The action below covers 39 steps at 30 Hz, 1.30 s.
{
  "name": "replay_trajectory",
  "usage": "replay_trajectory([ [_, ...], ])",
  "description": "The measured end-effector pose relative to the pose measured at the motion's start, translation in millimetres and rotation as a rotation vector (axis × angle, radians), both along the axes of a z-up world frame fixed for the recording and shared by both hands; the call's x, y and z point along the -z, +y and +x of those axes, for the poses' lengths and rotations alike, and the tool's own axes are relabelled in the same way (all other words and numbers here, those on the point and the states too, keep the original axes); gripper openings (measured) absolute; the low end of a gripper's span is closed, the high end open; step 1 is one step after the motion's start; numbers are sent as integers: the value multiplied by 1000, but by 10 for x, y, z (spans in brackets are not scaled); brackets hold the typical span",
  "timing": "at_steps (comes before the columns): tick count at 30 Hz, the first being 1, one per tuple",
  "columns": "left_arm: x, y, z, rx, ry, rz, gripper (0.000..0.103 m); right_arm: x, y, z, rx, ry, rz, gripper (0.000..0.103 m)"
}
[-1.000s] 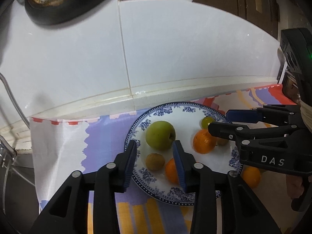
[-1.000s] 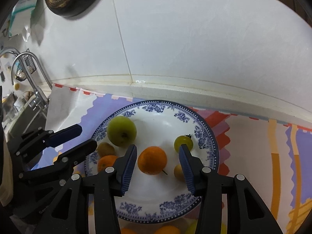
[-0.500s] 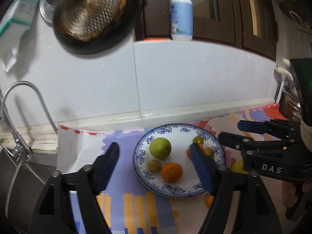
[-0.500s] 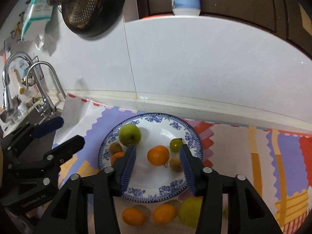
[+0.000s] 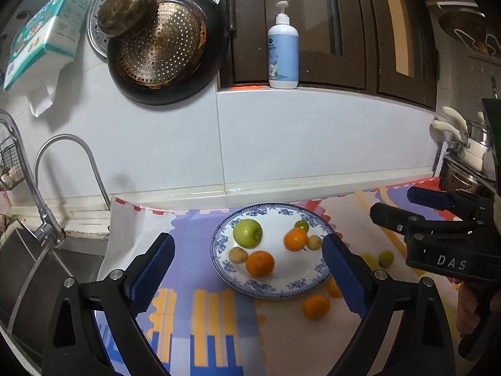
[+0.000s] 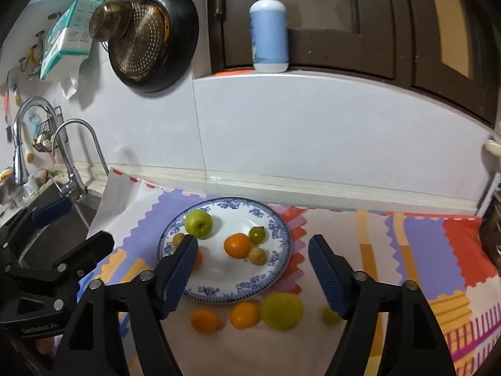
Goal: Organize fruits
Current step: 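Lift both grippers away from the plate back over the fruits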
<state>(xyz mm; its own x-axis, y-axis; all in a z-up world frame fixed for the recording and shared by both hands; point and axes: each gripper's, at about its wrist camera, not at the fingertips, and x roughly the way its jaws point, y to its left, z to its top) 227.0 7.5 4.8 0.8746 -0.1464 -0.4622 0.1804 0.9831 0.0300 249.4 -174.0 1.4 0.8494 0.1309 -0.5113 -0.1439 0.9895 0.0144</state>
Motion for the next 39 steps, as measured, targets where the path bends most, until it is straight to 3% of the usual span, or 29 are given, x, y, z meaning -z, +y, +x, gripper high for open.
replay_trajectory([
  [19,125,-239,-463,4,7,33,100,118,-331,-579,62,-26,-23,78],
  [28,276,-371,-483,25,26,55,100,302,-390,-585,10,25,-48,78],
  [39,567,-522,-286,43,112,85,98,575,-406,-381,-79,90,-124,78],
])
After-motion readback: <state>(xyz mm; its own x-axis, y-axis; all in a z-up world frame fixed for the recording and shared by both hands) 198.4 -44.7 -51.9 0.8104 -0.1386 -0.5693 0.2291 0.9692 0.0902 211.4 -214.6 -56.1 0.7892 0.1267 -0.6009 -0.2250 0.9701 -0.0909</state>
